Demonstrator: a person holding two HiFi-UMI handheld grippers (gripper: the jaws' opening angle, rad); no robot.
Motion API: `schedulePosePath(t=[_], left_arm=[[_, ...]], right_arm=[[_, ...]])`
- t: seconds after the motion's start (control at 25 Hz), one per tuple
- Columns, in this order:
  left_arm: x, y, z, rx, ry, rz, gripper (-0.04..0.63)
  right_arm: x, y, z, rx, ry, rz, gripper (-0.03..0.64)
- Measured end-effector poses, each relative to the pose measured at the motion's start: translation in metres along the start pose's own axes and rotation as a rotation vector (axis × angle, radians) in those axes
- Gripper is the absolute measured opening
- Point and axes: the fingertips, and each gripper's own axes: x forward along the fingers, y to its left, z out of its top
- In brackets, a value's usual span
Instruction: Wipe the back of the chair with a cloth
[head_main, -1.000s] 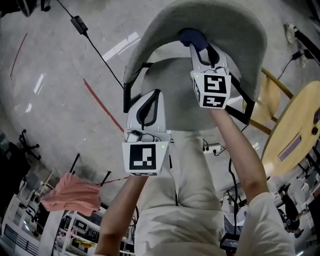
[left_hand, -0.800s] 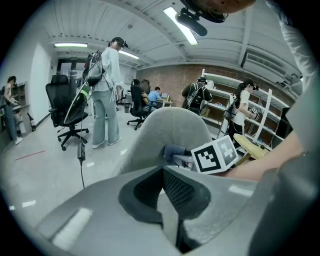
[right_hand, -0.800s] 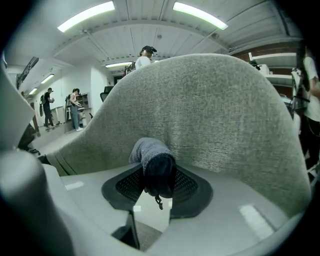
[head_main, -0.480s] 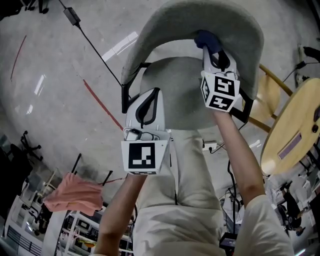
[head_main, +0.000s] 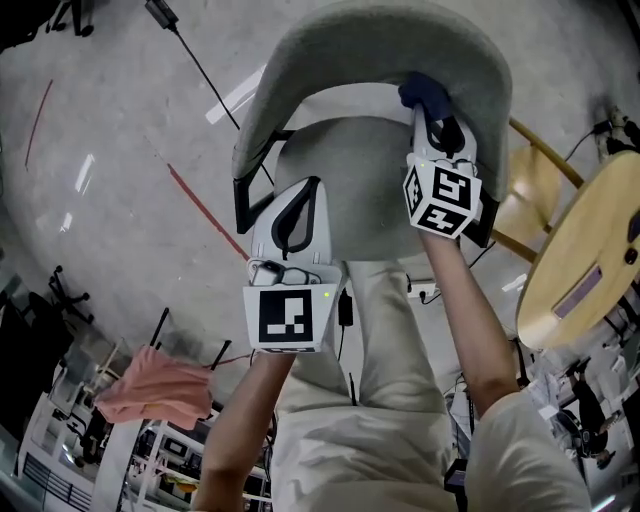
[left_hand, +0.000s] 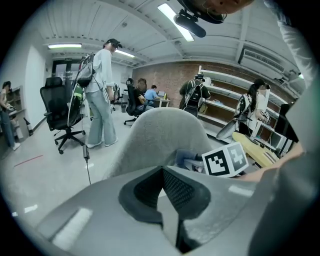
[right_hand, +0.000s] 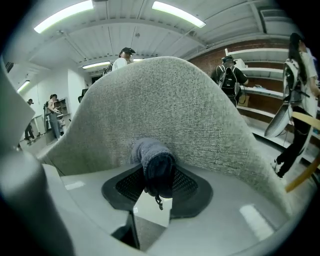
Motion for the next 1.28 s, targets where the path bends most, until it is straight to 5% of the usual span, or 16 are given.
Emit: schedulePosePath(t=[1.28], left_arm=[[0.014, -0.036, 0.013, -0.005, -0.016, 0.000, 0.000]], right_arm=[[-0.069, -0.073, -0.039, 0.281, 0.078, -0.285, 0.152]])
